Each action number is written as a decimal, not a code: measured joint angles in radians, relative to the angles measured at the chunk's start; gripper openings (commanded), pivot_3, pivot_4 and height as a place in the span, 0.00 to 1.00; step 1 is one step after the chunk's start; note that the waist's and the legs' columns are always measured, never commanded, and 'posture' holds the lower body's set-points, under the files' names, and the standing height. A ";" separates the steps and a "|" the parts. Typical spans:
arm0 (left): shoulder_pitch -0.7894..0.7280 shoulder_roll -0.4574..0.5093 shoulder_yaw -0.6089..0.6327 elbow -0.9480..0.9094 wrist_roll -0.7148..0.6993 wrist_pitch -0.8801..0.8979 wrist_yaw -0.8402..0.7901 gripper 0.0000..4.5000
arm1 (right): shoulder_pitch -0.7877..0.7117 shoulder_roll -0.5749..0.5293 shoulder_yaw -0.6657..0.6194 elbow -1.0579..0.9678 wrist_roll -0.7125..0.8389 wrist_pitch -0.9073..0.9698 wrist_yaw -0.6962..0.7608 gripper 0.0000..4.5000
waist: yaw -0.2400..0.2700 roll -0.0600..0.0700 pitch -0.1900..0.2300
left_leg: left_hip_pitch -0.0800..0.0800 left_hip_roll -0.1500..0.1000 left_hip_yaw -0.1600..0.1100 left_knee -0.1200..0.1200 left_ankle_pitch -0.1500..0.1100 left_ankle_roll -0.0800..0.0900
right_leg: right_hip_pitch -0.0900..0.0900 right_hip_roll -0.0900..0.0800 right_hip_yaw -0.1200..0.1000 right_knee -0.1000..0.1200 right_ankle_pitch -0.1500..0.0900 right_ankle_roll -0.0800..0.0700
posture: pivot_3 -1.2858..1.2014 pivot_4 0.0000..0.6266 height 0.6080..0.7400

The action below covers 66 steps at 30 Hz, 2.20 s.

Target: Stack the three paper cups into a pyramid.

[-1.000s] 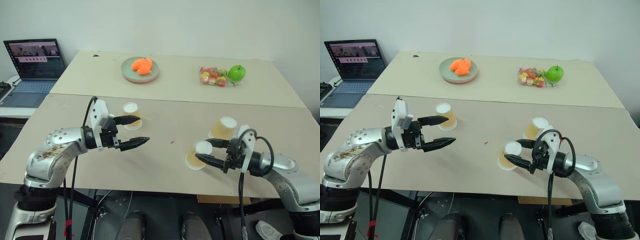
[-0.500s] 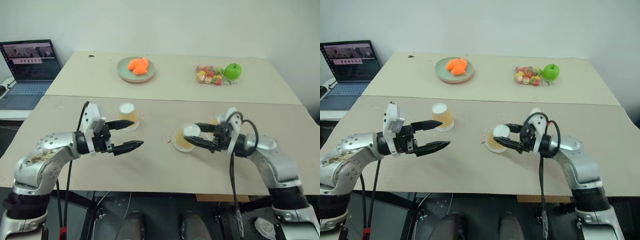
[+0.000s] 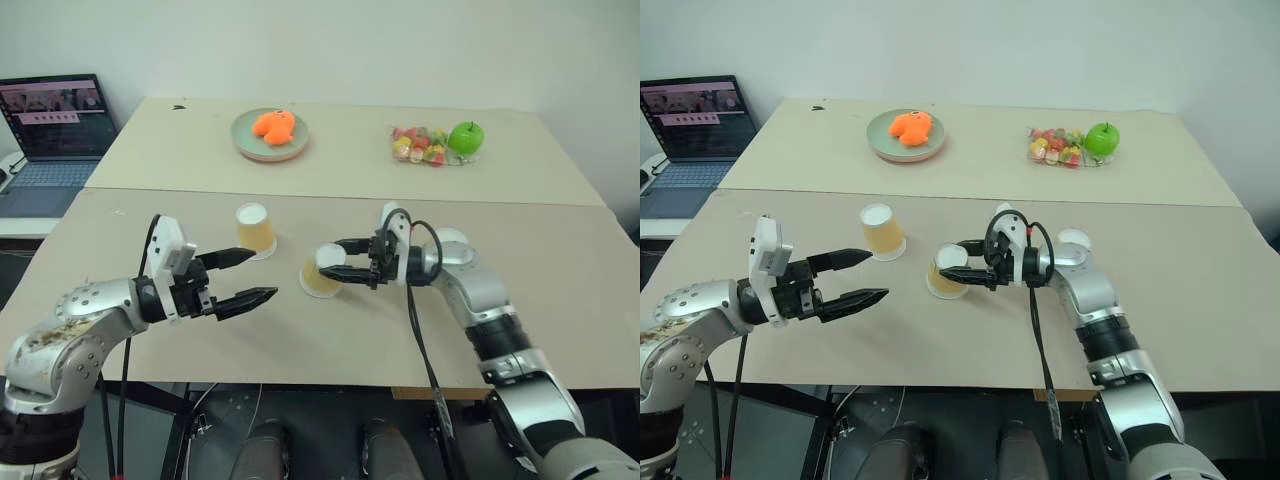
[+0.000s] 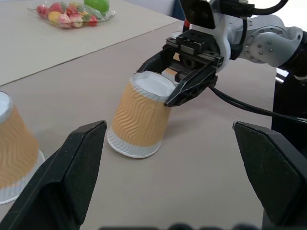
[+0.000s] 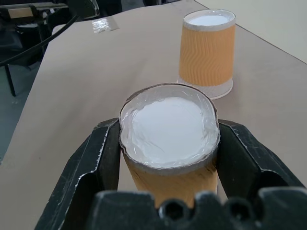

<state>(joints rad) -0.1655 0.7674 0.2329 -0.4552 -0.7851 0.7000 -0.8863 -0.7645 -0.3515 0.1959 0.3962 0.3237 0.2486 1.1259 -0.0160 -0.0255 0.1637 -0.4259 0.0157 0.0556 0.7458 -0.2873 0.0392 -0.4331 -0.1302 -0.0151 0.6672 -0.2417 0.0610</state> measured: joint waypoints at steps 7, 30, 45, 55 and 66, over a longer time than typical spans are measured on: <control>0.018 0.002 0.020 -0.024 -0.009 0.000 0.024 1.00 | -0.094 0.050 -0.011 0.198 -0.048 -0.108 0.027 0.92 | -0.002 0.000 0.000 | 0.000 0.000 0.001 0.000 0.000 -0.001 | -0.002 0.000 0.001 0.002 0.000 0.000 | 0.52 0.24 0.52; -0.232 -0.036 -0.158 0.159 0.008 -0.003 -0.106 1.00 | 0.217 -0.290 -0.496 -0.583 0.306 0.420 -0.208 0.98 | 0.010 0.000 0.001 | -0.006 -0.001 0.001 0.001 0.000 0.000 | -0.005 -0.001 0.000 0.001 0.000 0.000 | 0.52 0.24 0.52; -0.366 -0.083 -0.272 0.231 0.076 -0.044 -0.241 1.00 | 0.662 -0.328 -0.598 -0.667 0.118 0.298 -0.409 0.98 | 0.010 0.000 0.001 | -0.005 -0.001 0.002 0.001 0.000 0.001 | -0.004 0.001 0.002 0.001 0.001 0.001 | 0.52 0.24 0.52; -0.365 -0.088 -0.271 0.228 0.083 -0.045 -0.238 1.00 | 0.573 -0.321 -0.538 -0.550 0.113 0.253 -0.406 0.98 | 0.010 0.000 0.001 | -0.005 -0.001 0.002 0.001 0.000 0.001 | -0.004 0.001 0.002 0.001 0.001 0.001 | 0.52 0.24 0.52; -0.340 -0.103 -0.253 0.223 0.117 -0.070 -0.175 1.00 | 0.516 -0.316 -0.475 -0.461 0.109 0.213 -0.382 0.98 | 0.013 0.000 0.001 | -0.005 -0.001 0.002 0.001 0.000 0.001 | -0.004 0.001 0.002 0.000 0.001 0.001 | 0.52 0.24 0.52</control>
<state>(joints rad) -0.5055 0.6644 -0.0198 -0.2318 -0.6677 0.6302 -1.0612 -0.2482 -0.6680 -0.2795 -0.0651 0.4327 0.4617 0.7438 -0.0028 -0.0251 0.1650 -0.4313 0.0146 0.0576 0.7472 -0.2875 0.0402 -0.4371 -0.1297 -0.0132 0.6675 -0.2409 0.0618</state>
